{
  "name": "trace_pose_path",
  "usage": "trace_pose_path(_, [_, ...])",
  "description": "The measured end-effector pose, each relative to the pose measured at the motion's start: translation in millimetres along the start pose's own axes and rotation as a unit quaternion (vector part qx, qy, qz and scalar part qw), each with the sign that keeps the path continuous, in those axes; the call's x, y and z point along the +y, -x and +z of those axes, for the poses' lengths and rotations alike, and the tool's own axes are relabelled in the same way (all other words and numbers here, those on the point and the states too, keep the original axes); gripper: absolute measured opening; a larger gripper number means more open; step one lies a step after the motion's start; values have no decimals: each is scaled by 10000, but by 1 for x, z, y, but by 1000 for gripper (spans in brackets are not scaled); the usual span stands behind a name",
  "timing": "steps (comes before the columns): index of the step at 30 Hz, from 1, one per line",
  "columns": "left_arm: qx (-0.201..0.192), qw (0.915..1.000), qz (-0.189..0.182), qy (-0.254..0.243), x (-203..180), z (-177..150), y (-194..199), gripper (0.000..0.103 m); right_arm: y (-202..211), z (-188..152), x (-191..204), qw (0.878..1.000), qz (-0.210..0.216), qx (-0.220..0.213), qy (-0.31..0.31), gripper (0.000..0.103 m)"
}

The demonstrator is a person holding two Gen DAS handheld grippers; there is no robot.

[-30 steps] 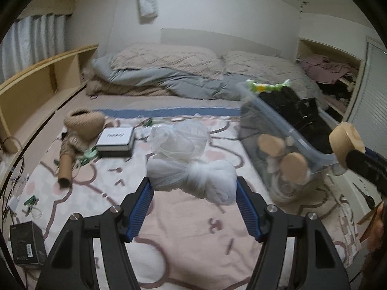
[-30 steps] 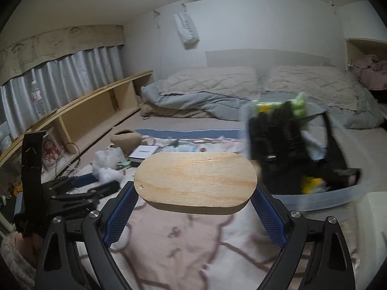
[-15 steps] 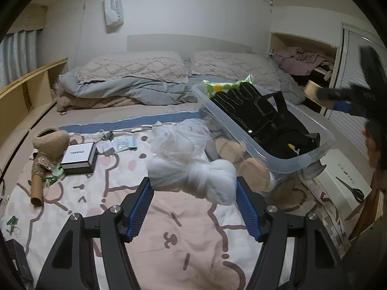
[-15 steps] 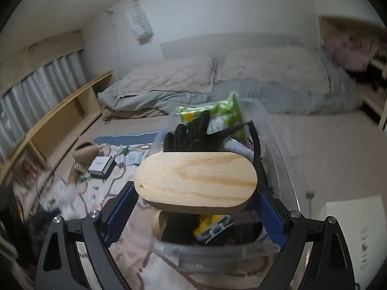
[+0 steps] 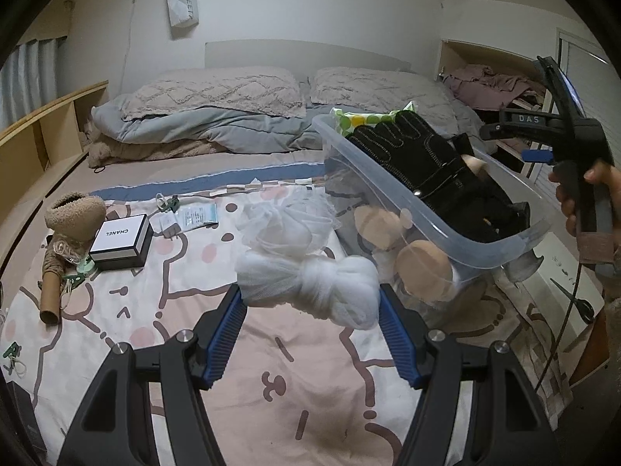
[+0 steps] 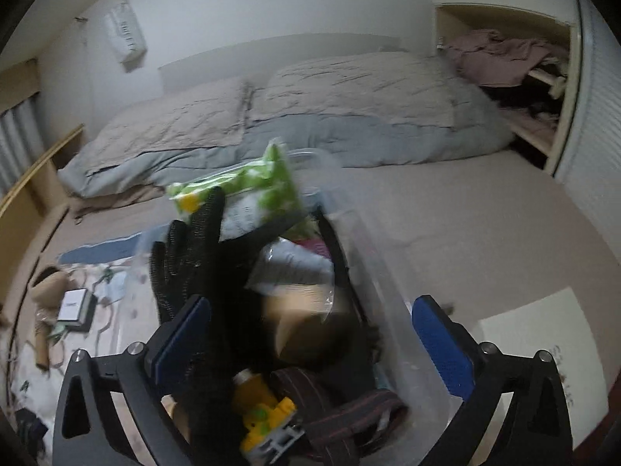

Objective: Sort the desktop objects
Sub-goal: 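Lower the wooden block into the bin and open the right gripper, then lower the white tissue into the bin and open the left gripper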

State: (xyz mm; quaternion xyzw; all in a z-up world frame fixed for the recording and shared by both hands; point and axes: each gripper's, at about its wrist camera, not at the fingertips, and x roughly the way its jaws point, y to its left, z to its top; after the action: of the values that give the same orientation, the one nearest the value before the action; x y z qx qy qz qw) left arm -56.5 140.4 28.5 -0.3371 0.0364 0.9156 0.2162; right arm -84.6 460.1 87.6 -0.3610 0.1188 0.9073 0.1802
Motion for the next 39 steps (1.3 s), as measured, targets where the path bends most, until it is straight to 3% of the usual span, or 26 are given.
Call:
trace_pose_path(6, [-58,10000,-70,18,0,1,5,68,13,-4,-6,9995,178,-35,252,101])
trace_pose_path(10, [-83,9998,-161,-29,-6,8,8,68,18,-7,-2,9981,426,-56,440,63])
trace_pose_path(13, [-132,9994,-303,-85,-15,17,11,68,26,-11,0,9962,658,-84,560,50])
trace_pose_path(25, [-231,9914,-1132,-620,-92,91,-5,68,71,-21,-14,9893,1158,-405,795,47])
trace_pose_path(31, [193,9829,-1432,-1140,-149,128,-46,68,77,-26,-26,9891,1204,-370,766,47])
trace_pose_path(37, [468,9776,-1596,-1287,-189,148,-86,68,75,-30,-43,9902,1164,-368,671,47])
trace_pose_path(39, [625,9748,-1711,-1289,-198,150,-99,75,75,-31,-48,9910,1084,-428,663,47])
